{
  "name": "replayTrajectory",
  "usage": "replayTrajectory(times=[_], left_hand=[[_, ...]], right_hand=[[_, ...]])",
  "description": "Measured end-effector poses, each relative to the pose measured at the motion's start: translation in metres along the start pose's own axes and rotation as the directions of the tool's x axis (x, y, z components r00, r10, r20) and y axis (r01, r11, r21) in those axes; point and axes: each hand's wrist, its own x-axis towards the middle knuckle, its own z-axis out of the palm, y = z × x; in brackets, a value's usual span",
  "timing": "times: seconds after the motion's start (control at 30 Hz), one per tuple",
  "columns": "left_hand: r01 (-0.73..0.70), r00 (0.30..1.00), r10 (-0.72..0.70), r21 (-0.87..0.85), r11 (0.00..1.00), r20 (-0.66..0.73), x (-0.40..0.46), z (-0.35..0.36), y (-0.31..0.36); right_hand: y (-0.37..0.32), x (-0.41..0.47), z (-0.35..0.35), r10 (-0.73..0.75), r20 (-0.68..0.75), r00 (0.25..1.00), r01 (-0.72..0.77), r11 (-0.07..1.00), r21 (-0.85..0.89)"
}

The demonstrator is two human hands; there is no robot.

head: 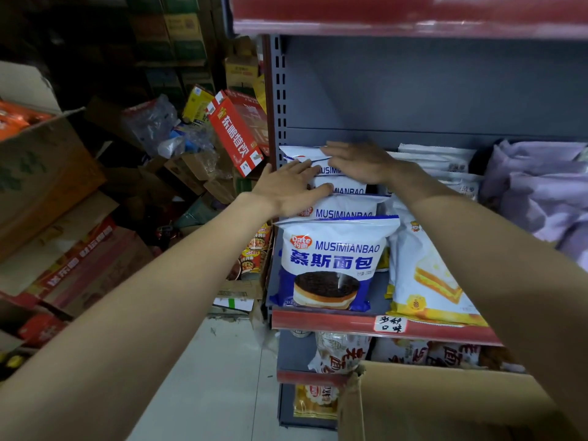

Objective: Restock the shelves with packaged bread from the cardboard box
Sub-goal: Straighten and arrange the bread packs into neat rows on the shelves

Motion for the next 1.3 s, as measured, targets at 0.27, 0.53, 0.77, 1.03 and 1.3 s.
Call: replayTrajectory(times=[0.27, 0.53, 0.77, 1.03, 1.3], left_hand=[[-0.05, 0.992, 0.048, -0.01, 0.999, -0.114, -0.013, -0.011, 0.005], [-0.329, 0.837, 0.222, -0.137, 0.934, -0.5, -0.104, -0.035, 0.065], [-0.398, 0.808, 0.059, -0.468, 0.789, -0.587, -0.145, 0.049, 0.174], [-0.05, 0.973, -0.134, -0.738, 0.673, -0.188, -0.073, 0.118, 0.185], [-0.11, 0.97, -0.067, -0.668, 0.736, -0.234, -0.058, 0.124, 0.171]], right_hand=[[-0.004, -0.038, -0.018, -0.066, -0.14, 0.988, 0.071, 0.997, 0.03], [-0.008, -0.191, -0.033, -0.017, -0.491, 0.871, 0.03, 0.999, 0.018], [0.037, -0.301, 0.032, 0.248, -0.421, 0.873, -0.141, 0.953, 0.268], [0.057, -0.278, 0.069, 0.301, -0.17, 0.938, -0.139, 0.779, 0.611], [0.063, -0.258, 0.079, 0.274, -0.231, 0.934, -0.102, 0.822, 0.56]])
